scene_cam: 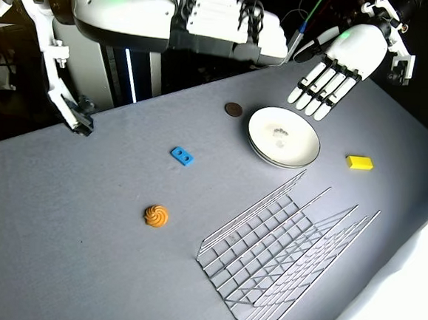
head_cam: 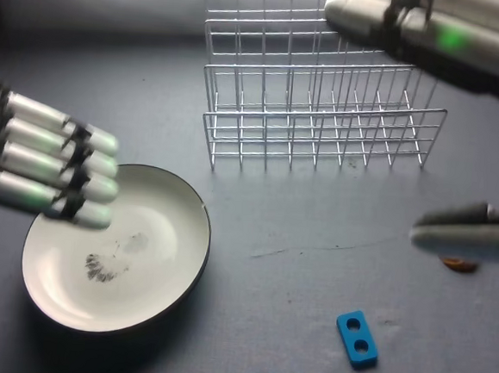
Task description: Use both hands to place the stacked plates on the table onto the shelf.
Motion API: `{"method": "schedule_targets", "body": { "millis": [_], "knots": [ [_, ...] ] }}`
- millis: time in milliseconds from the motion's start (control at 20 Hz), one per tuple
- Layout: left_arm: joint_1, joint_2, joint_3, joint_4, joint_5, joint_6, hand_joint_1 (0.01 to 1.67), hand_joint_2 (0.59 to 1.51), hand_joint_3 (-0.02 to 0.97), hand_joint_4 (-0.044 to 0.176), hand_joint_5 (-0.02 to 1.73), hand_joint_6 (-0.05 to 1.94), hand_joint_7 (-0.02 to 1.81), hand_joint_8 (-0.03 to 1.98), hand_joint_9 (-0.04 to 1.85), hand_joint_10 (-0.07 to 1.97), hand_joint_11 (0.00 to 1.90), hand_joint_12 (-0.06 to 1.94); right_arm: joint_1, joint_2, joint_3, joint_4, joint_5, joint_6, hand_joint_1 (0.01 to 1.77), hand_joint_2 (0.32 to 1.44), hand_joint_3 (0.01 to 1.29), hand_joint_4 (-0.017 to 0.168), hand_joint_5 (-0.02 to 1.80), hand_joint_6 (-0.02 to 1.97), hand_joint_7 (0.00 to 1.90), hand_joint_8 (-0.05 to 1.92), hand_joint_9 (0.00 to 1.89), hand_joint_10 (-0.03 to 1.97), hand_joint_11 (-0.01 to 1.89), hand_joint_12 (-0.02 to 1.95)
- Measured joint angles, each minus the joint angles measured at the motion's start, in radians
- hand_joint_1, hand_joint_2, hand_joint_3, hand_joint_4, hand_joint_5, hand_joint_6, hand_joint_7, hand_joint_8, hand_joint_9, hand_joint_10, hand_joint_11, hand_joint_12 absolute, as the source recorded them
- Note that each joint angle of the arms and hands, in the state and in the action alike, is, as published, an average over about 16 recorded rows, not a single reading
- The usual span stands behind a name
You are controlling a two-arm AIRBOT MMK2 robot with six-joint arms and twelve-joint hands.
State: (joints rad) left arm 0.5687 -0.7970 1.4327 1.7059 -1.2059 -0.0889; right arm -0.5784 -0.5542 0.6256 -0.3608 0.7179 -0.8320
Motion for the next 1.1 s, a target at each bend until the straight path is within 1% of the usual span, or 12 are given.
{"method": "schedule_targets", "body": {
  "millis": [150, 350, 550, 750, 900, 1100],
  "knots": [
    [0.073, -0.014, 0.011, -0.022, -0.002, 0.034, 0.02, 1.064, 0.024, 0.007, 0.02, 0.01, 0.02, -0.01, 0.02, 0.00, 0.02, -0.01, -0.029, -0.013, 0.000, 0.003, 0.046, -0.026, 0.28, 1.11, 0.03, -0.003, 0.02, 0.02, 0.02, 0.01, 0.02, 0.01, 0.02, -0.01],
    [0.169, -0.037, 0.031, -0.061, 0.010, 0.077, 0.02, 1.064, 0.024, 0.006, 0.02, 0.01, 0.02, -0.01, 0.02, 0.00, 0.02, -0.01, -0.076, -0.039, 0.004, 0.020, 0.100, -0.060, 0.31, 1.10, 0.03, -0.003, 0.02, 0.02, 0.02, 0.01, 0.02, 0.01, 0.02, -0.01],
    [0.243, -0.065, 0.054, -0.096, 0.031, 0.103, 0.02, 1.063, 0.024, 0.005, 0.02, 0.01, 0.02, -0.01, 0.02, 0.00, 0.02, -0.01, -0.109, -0.071, 0.013, 0.047, 0.137, -0.073, 0.35, 1.10, 0.03, -0.003, 0.02, 0.02, 0.02, 0.01, 0.02, 0.01, 0.02, -0.01],
    [0.278, -0.092, 0.080, -0.117, 0.058, 0.109, 0.02, 1.066, 0.024, 0.005, 0.02, 0.01, 0.02, -0.01, 0.02, 0.00, 0.02, -0.01, -0.134, -0.109, 0.030, 0.073, 0.160, -0.067, 0.46, 1.10, 0.03, -0.003, 0.02, 0.02, 0.02, 0.01, 0.02, 0.01, 0.02, -0.01],
    [0.287, -0.106, 0.098, -0.122, 0.076, 0.111, 0.02, 1.068, 0.024, 0.005, 0.02, 0.01, 0.02, -0.01, 0.02, 0.00, 0.02, -0.01, -0.157, -0.135, 0.050, 0.090, 0.165, -0.057, 0.59, 1.08, 0.03, -0.001, 0.02, 0.02, 0.02, 0.01, 0.02, 0.01, 0.02, -0.01],
    [0.295, -0.121, 0.121, -0.126, 0.090, 0.111, 0.02, 1.071, 0.024, 0.006, 0.02, 0.01, 0.01, -0.01, 0.02, 0.00, 0.02, -0.01, -0.176, -0.165, 0.078, 0.097, 0.157, -0.051, 0.80, 1.07, 0.03, -0.001, 0.02, 0.02, 0.02, 0.01, 0.02, 0.01, 0.02, -0.01]
  ]
}}
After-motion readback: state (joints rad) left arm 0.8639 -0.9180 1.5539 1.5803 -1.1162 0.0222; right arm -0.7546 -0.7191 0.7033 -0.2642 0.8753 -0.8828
